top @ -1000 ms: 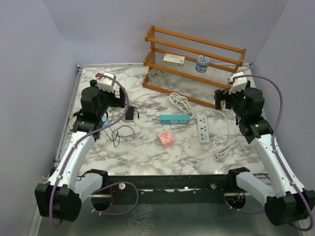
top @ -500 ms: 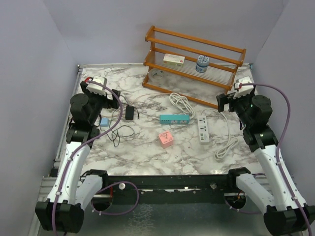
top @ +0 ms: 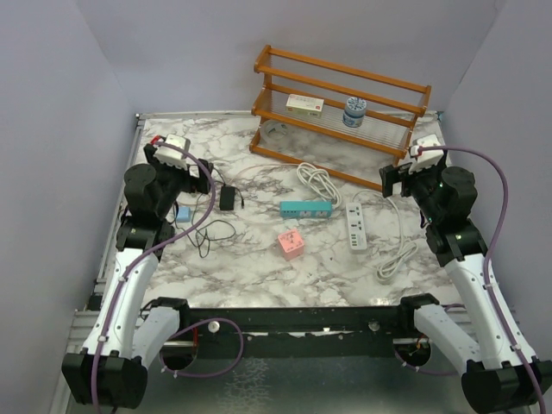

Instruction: Pull the plug off the socket

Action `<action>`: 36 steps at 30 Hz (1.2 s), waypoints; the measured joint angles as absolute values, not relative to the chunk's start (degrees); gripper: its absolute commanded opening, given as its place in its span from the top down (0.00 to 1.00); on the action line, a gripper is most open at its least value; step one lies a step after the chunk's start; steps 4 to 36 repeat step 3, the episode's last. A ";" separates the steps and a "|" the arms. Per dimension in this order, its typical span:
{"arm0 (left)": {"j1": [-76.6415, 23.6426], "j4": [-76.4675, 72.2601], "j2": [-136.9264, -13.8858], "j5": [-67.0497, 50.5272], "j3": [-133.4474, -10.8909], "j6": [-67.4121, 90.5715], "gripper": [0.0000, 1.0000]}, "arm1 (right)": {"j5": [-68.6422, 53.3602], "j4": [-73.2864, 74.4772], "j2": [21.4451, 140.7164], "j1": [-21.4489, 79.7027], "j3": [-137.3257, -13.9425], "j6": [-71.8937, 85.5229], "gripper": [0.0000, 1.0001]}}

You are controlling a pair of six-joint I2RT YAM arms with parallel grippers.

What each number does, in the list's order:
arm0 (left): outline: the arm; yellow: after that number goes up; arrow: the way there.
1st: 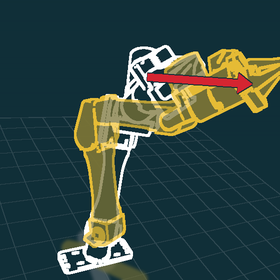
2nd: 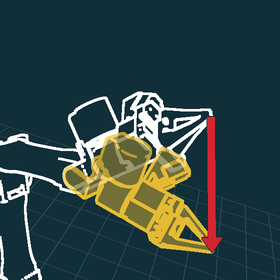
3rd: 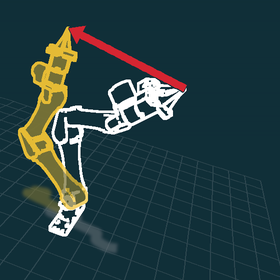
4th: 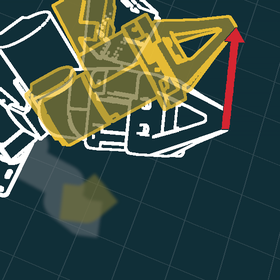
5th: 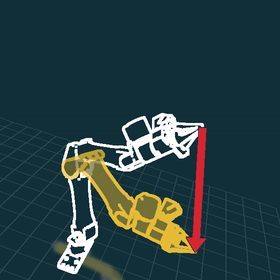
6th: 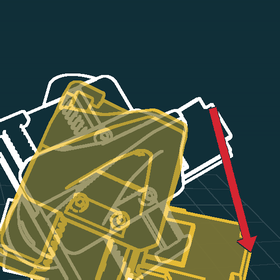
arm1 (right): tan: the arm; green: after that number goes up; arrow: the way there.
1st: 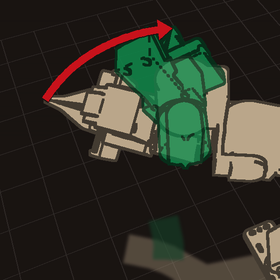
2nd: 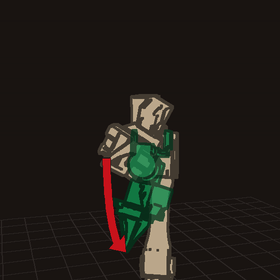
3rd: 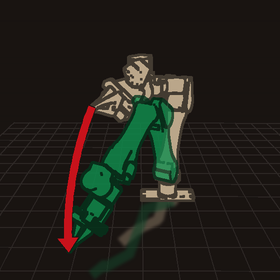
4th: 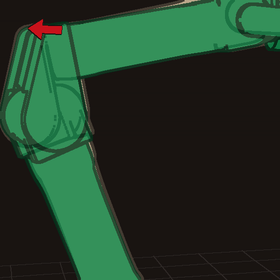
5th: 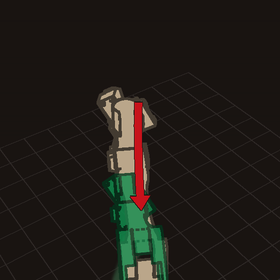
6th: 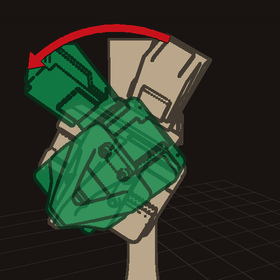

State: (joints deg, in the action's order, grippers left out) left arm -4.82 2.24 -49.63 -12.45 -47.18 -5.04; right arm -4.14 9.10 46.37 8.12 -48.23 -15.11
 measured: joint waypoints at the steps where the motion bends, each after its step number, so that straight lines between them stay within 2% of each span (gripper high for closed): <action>1: -4.82 2.35 -49.65 -12.56 -47.18 -5.04 0.01 | -4.14 9.08 46.37 8.12 -48.23 -15.14 0.00; 36: -4.82 2.46 -49.74 -12.60 -47.18 -5.04 0.01 | -4.14 9.06 46.37 8.12 -48.16 -15.22 0.00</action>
